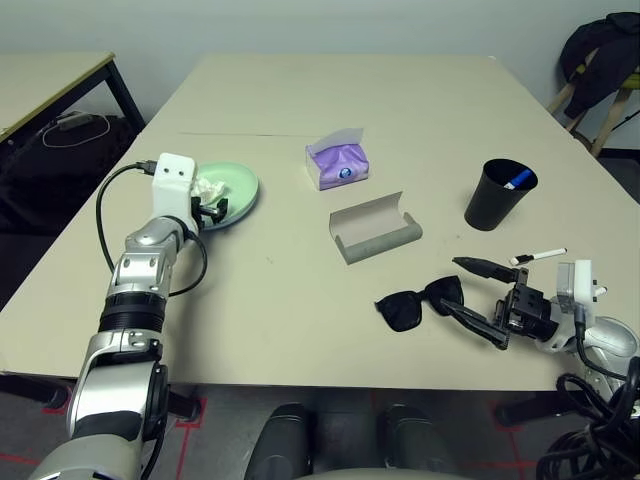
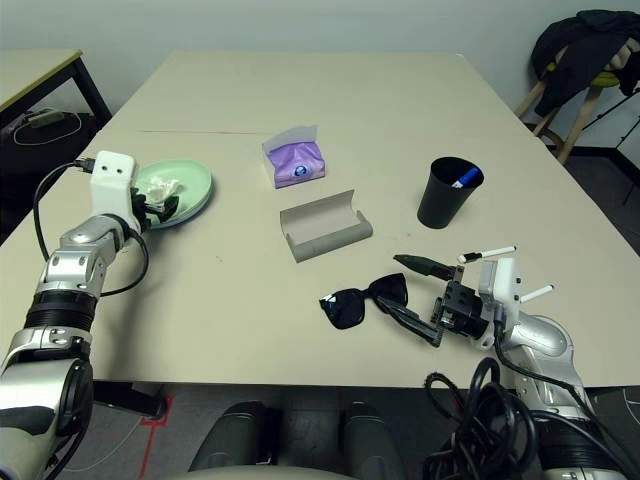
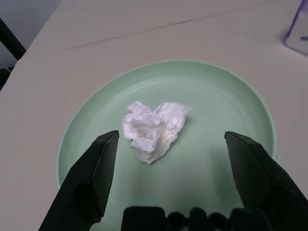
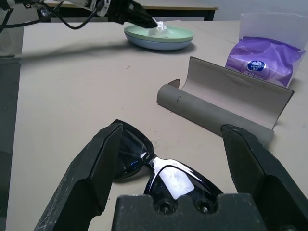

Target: Organize and tidy the items on the table.

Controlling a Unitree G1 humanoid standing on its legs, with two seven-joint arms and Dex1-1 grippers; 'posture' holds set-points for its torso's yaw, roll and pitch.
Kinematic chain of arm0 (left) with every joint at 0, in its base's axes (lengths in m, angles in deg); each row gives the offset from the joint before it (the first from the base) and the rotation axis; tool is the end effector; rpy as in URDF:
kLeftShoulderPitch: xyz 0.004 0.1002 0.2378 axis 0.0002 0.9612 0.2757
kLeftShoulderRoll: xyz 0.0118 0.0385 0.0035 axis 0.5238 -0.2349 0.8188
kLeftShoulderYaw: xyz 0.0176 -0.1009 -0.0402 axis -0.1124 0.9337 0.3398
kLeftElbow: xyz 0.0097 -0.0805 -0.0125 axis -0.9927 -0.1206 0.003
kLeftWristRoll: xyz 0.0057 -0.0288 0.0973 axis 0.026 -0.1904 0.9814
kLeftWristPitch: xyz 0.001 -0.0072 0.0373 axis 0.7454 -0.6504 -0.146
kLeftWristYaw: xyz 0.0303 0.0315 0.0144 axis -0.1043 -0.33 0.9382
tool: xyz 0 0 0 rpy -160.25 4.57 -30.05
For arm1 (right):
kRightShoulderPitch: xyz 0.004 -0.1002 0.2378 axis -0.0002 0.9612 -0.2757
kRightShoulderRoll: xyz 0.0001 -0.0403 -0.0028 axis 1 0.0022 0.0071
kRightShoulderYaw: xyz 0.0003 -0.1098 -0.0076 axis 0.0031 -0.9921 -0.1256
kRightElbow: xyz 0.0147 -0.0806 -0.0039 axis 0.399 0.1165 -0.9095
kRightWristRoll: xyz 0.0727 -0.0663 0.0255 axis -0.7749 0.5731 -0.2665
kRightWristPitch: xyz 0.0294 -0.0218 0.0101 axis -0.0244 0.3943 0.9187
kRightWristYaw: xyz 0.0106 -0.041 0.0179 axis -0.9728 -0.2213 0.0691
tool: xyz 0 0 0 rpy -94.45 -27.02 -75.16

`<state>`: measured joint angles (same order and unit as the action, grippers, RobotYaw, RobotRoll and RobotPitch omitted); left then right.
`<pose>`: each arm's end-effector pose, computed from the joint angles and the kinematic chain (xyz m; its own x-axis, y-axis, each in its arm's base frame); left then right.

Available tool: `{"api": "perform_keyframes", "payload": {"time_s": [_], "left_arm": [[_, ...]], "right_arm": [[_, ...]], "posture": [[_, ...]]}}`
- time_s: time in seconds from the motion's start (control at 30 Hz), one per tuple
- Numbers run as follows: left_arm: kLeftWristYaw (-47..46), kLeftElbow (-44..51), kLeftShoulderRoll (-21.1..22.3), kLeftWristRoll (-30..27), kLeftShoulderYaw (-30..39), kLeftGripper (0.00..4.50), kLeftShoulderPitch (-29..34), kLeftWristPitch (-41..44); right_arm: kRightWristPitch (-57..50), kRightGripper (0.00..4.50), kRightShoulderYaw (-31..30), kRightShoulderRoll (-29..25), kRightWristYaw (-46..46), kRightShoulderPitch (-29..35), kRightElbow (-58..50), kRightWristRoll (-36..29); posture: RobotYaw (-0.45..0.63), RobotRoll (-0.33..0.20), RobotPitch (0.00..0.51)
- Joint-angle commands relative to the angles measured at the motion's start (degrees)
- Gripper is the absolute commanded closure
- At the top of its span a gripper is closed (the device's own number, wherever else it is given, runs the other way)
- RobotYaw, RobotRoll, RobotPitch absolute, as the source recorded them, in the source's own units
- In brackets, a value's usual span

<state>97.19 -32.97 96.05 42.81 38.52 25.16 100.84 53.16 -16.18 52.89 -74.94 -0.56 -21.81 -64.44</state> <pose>0.3023 0.2746 0.1338 0.9790 -0.0295 -0.2016 0.0751 0.9721 0.2224 0.2016 -0.2834 0.0632 0.4956 0.8682 0.0265 -0.8504 0.4912 -0.1883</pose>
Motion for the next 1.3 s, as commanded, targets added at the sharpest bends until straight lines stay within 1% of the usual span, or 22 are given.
{"api": "perform_keyframes", "payload": {"time_s": [0.03, 0.17, 0.2, 0.3, 0.33, 0.4, 0.57, 0.7, 0.77, 0.87, 1.0, 1.3], "left_arm": [[2.7, 11.0, -1.2, -5.9, 2.7, 0.04, 2.4, 4.6], [6.0, 23.0, -1.2, -12.0, 5.0, 0.04, 6.0, 8.7], [6.8, 25.9, -1.4, -14.1, 5.9, 0.04, 6.9, 9.2], [8.9, 34.0, -1.5, -21.5, 8.3, 0.04, 9.4, 14.7], [9.5, 36.1, -1.2, -22.9, 8.4, 0.04, 10.3, 15.7], [10.7, 38.7, -0.7, -24.0, 8.2, 0.04, 12.5, 15.4], [13.8, 41.7, 0.0, -24.6, 6.9, 0.04, 16.8, 13.1], [16.6, 44.2, 0.7, -23.4, 3.4, 0.04, 20.2, 11.0], [18.5, 44.9, 0.6, -22.5, 1.6, 0.04, 22.1, 7.9], [21.1, 44.9, 0.7, -21.4, 0.3, 0.04, 24.4, 2.6], [25.0, 44.8, 2.6, -21.8, -1.2, 0.04, 26.6, 1.1], [33.4, 42.9, 5.3, -20.4, -2.4, 0.04, 32.1, -8.1]], "right_arm": [[0.2, 0.0, 0.2, -0.3, -0.4, -0.3, 0.4, -0.1], [-0.1, 0.0, 0.2, -0.5, -0.5, -0.8, 0.5, -0.1], [-0.2, 0.0, 0.1, -0.5, -0.4, -1.0, 0.5, 0.0], [-0.7, 0.0, -0.1, -0.6, -0.4, -1.7, 0.4, 0.0], [-0.9, 0.0, -0.1, -0.6, -0.4, -2.0, 0.4, 0.1], [-1.2, 0.0, -0.3, -0.7, -0.4, -2.5, 0.4, 0.1], [-2.3, 0.0, -0.5, -0.9, -0.2, -3.5, -0.3, 0.2], [-3.4, 0.0, -0.5, -1.1, 0.3, -3.6, -1.7, 0.2], [-4.2, 0.0, -0.5, -1.2, 0.9, -3.4, -3.1, 0.2], [-5.0, 0.0, -0.4, -1.3, 1.4, -3.1, -4.3, 0.2], [-5.5, 0.0, -0.3, -1.4, 1.8, -3.0, -5.0, 0.4], [-5.5, 0.0, -0.5, -1.4, 1.8, -3.8, -4.5, 0.7]], "posture": [[0.02, 0.0, 0.048], [0.04, 0.0, 0.049], [0.04, 0.0, 0.049], [0.05, 0.0, 0.051], [0.05, 0.0, 0.051], [0.06, 0.0, 0.052], [0.07, 0.0, 0.051], [0.07, 0.0, 0.051], [0.07, 0.0, 0.051], [0.06, 0.0, 0.05], [0.06, 0.0, 0.05], [0.06, 0.0, 0.044]]}}
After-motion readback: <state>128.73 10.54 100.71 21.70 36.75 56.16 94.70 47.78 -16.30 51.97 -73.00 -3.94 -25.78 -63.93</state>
